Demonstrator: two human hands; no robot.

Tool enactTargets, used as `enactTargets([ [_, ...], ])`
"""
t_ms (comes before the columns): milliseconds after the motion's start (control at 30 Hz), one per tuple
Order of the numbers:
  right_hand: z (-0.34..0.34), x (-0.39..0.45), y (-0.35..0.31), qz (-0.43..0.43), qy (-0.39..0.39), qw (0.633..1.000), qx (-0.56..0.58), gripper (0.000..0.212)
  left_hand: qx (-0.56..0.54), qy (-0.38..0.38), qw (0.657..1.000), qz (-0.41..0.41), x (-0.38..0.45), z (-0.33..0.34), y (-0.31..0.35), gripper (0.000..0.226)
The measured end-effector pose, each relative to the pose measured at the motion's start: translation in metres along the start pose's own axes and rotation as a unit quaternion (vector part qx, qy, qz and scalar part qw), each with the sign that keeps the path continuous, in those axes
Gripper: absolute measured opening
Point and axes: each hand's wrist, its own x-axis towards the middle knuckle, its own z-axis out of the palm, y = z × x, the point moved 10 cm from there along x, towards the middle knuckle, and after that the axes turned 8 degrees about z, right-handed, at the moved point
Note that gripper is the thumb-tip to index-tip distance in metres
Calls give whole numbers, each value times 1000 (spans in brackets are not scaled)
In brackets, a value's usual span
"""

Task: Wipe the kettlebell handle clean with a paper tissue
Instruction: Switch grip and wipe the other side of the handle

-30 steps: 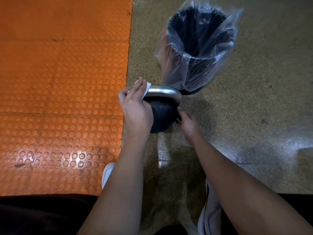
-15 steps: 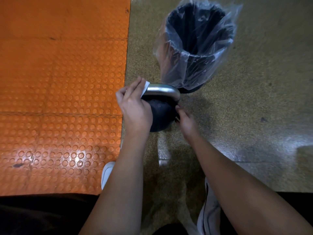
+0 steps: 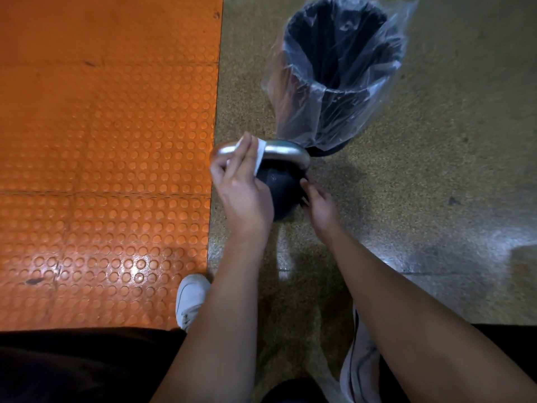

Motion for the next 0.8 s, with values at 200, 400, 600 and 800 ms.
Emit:
enactTargets([
  [200, -1, -5, -3, -8, 22, 998, -50, 84, 4, 54, 998, -41, -12, -2, -16, 79],
  [400, 0, -6, -5, -15, 7, 1000, -18, 63, -12, 39, 999, -29, -42, 6, -2, 78],
  [600, -1, -6, -7, -23, 0, 1000, -11, 48, -19, 64, 996, -55, -37, 6, -8, 85],
  [800, 0, -8, -7, -5, 2, 1000, -7, 44, -88, 168, 978, -89, -28, -9, -20, 45],
])
